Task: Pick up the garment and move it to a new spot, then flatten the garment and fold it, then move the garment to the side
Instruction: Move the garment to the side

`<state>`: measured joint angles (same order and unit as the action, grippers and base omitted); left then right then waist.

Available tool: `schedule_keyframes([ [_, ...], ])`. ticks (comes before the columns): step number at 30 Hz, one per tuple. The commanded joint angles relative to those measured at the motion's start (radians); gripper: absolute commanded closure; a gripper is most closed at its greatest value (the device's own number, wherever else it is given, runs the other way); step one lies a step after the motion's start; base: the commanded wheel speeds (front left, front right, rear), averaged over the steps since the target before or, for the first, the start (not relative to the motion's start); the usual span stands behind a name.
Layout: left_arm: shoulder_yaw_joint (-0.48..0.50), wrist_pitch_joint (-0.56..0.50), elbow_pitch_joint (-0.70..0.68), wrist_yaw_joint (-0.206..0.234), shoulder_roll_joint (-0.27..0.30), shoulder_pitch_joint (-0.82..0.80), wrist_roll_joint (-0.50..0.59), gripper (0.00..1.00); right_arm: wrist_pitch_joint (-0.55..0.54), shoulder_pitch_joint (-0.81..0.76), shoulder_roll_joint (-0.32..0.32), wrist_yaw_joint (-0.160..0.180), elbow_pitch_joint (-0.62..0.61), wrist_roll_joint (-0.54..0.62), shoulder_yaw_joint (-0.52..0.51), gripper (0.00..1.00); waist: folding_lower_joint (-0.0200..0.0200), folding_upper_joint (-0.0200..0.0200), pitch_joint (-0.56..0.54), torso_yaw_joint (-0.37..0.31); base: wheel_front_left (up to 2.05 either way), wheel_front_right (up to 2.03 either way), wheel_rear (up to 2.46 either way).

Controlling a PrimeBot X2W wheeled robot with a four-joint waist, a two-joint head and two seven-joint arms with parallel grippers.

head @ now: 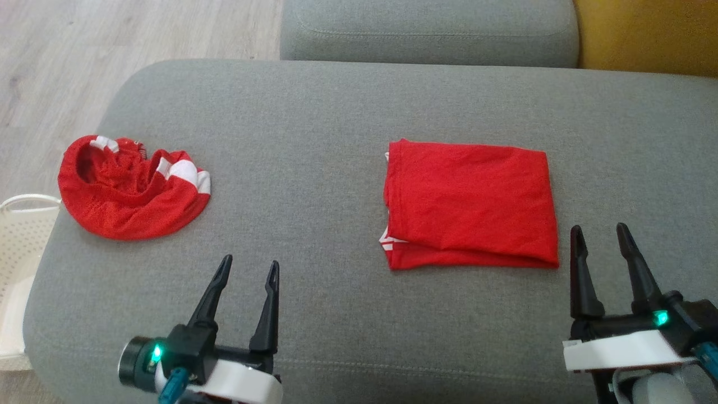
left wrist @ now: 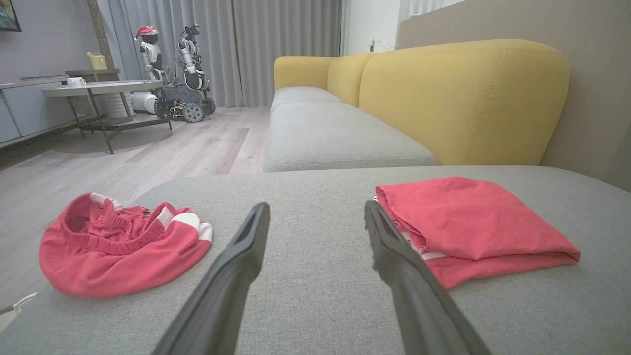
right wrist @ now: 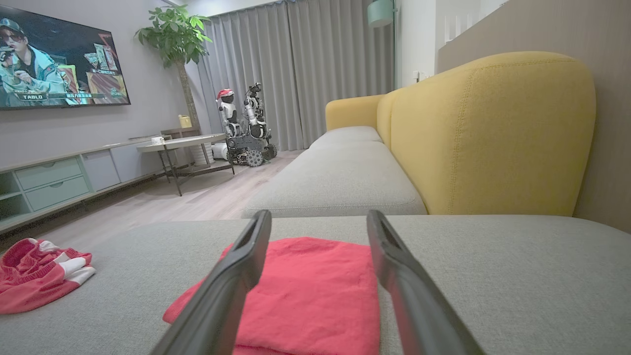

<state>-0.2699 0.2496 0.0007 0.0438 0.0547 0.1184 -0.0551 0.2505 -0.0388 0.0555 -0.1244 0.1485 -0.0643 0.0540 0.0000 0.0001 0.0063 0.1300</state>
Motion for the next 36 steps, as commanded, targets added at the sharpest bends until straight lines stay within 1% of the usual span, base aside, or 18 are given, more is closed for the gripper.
schedule_keyframes([
  [1,0.035,0.012,-0.034,0.000,-0.005,-0.035,0.007,0.00,0.011,0.020,0.001,-0.006,-0.036,0.012,0.021,0.00,0.0000,-0.0001,0.000,0.001,0.00,0.00,0.00],
  [6,0.031,0.012,-0.041,0.002,-0.005,-0.038,0.013,0.00,0.011,0.028,0.000,-0.006,-0.021,0.008,0.020,0.00,0.0000,-0.0001,0.009,0.011,0.00,0.00,0.00],
  [12,0.013,0.012,-0.054,0.001,-0.005,-0.066,0.017,0.00,0.011,0.117,0.009,-0.006,0.061,-0.011,0.012,0.00,0.0000,-0.0001,0.054,0.025,0.00,0.00,0.00],
  [15,0.001,0.012,-0.060,0.002,-0.005,-0.081,0.018,0.00,0.011,0.184,0.025,-0.006,0.144,-0.031,-0.007,0.00,0.0000,-0.0001,0.076,0.033,0.00,0.00,0.00],
  [20,-0.025,0.012,-0.069,0.001,-0.005,-0.116,0.019,0.00,0.010,0.324,0.071,-0.006,0.338,-0.052,-0.025,0.00,0.0000,-0.0001,0.121,0.048,0.00,0.00,0.00],
  [23,-0.041,0.012,-0.077,0.004,-0.005,-0.138,0.020,0.00,-0.014,0.409,0.100,-0.006,0.436,-0.069,-0.037,0.00,0.0000,-0.0001,0.154,0.055,0.00,0.00,0.00],
  [24,-0.041,0.012,-0.077,0.004,-0.005,-0.138,0.020,0.00,-0.014,0.409,0.100,-0.006,0.436,-0.069,-0.037,0.00,0.0000,-0.0001,0.154,0.055,0.00,0.00,0.00],
  [25,-0.052,0.012,-0.082,0.006,-0.005,-0.152,0.020,0.00,-0.037,0.454,0.120,-0.006,0.487,-0.075,-0.035,0.00,0.0000,-0.0001,0.174,0.059,0.00,0.00,0.00],
  [32,-0.080,0.012,-0.092,0.010,-0.005,-0.201,0.017,0.00,-0.124,0.572,0.168,-0.006,0.615,-0.104,-0.036,0.00,0.0000,-0.0001,0.254,0.063,0.00,0.00,0.00],
  [36,-0.089,0.012,-0.094,0.012,-0.005,-0.222,0.016,0.00,-0.153,0.610,0.182,-0.006,0.650,-0.099,-0.035,0.00,0.0000,-0.0001,0.284,0.061,0.00,0.00,0.00],
])
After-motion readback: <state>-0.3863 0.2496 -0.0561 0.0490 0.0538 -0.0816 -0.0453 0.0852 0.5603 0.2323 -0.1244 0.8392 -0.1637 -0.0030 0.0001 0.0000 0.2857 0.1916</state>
